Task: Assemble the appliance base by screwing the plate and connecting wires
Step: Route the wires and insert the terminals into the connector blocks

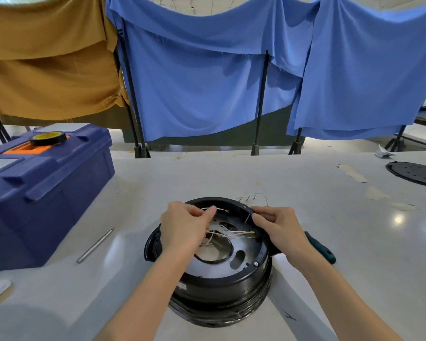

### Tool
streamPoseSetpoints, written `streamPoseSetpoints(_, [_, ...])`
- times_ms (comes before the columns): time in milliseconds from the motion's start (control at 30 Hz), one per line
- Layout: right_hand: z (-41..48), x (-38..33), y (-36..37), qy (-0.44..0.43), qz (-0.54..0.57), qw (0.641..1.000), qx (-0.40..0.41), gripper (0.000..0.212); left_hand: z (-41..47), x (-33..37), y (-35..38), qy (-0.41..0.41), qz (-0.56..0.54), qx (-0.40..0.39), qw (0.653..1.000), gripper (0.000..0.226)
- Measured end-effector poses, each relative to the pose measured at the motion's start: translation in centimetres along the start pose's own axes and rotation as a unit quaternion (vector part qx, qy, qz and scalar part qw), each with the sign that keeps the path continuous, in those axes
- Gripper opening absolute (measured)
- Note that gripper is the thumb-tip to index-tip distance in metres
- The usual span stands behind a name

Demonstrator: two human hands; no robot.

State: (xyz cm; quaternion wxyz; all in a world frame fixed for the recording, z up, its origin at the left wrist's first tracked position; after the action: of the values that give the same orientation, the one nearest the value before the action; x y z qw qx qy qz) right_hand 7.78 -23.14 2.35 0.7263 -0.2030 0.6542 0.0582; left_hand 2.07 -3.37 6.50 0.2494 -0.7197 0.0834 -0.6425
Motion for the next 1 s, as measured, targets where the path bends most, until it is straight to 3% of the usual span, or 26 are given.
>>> streamPoseSetpoints(67, [0.1,-0.2,-0.6,0.008,-0.001,1.000,-0.021,0.026,0.9,-0.6,-1.3,0.034,0.137,0.044,0.989,0.021])
streamPoseSetpoints(200, [1.3,-0.3,-2.1,0.024,-0.024,0.999,-0.015,0.014,3.0,-1.9,-2.0,0.042,0.321,0.015,0.946,0.044])
streamPoseSetpoints(367, [4.5,0.6,-5.2,0.031,-0.104,0.987,0.117,0.012,3.9,-2.8,-1.7,0.008,0.213,-0.053,0.976,0.044])
streamPoseSetpoints(433, [6.1,1.0,-5.5,0.032,-0.164,0.980,0.110,0.021,4.0,-3.0,-1.6,0.010,0.221,-0.050,0.974,0.043])
streamPoseSetpoints(600, [10.1,2.8,-4.2,0.074,-0.266,0.961,0.001,0.037,3.9,-3.2,-1.7,0.013,0.227,-0.045,0.973,0.046])
streamPoseSetpoints(733, [11.7,4.2,-4.1,0.104,-0.336,0.935,0.040,0.033,3.8,-3.3,-1.7,0.025,0.225,-0.041,0.973,0.047])
streamPoseSetpoints(867, [11.7,4.4,-4.7,0.085,-0.277,0.950,0.114,0.027,3.9,-3.4,-1.7,0.032,0.216,-0.035,0.975,0.047])
streamPoseSetpoints(1000, [10.4,2.5,-5.3,0.008,-0.125,0.983,0.134,0.022,4.1,-3.5,-1.7,0.027,0.201,-0.034,0.979,0.046])
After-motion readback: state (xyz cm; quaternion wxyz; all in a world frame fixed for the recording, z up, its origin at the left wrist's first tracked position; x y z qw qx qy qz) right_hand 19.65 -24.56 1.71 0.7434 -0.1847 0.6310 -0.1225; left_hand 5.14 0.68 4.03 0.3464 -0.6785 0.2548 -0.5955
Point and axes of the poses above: each hand's wrist, its own z-axis towards the middle knuckle, its own y-axis out of the palm, x = y × z, the point moved 3 cm from there along z, towards the middle knuckle, and after that the axes turned 15 degrees about -x, right-handed, at the moved point
